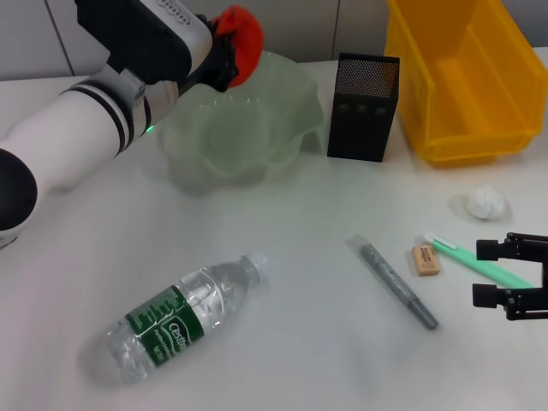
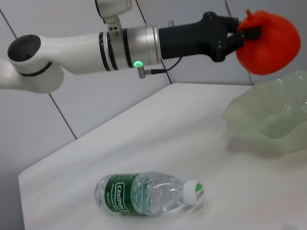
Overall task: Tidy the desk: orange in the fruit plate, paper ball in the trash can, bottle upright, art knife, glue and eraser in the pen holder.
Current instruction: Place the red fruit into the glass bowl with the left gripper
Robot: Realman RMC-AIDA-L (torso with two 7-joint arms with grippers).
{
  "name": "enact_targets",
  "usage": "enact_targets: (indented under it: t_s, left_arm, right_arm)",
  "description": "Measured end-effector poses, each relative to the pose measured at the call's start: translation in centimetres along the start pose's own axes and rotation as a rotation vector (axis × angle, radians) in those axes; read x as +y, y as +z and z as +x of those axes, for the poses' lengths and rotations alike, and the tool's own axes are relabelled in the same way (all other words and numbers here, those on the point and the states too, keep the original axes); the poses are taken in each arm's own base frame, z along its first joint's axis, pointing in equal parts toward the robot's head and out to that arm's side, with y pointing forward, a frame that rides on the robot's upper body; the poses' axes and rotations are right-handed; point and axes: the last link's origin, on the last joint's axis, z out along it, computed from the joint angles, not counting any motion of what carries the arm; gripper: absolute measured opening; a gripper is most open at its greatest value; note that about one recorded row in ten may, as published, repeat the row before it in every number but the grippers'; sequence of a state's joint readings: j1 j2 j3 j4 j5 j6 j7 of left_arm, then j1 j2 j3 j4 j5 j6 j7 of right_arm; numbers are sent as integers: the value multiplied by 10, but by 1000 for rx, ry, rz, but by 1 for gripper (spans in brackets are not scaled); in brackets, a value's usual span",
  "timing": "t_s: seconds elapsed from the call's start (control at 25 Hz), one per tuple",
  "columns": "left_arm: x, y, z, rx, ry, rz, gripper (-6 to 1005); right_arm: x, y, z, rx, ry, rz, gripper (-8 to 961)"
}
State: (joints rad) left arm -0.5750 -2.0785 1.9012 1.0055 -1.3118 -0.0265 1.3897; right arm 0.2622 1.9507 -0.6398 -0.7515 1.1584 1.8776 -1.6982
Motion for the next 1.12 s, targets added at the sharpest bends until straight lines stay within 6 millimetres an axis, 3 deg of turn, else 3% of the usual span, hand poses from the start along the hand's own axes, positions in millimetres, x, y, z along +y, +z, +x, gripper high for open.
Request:
enact_targets:
  t_s: [0.32,0.64,0.88,1.08,1.12]
  left_arm:
    - [3,0,-16,-48,9,-14,151]
    - [4,-1,-18,-55,-2,-35,173]
    - [3,-2,-12,-36,4,-27,361]
    - [-2,-6,-12,-27,-2,9,588]
    - [-2,-6,-12,-27,-2,9,588]
  right_arm:
    - [0,0,0,-3,0,0,832]
    - [0,1,0,-4,1,-2,832]
    - [0,1,0,-7,2,1,832]
    - [1,-1,1,-10,5,7,832]
    - [1,-1,1,-10,5,7,832]
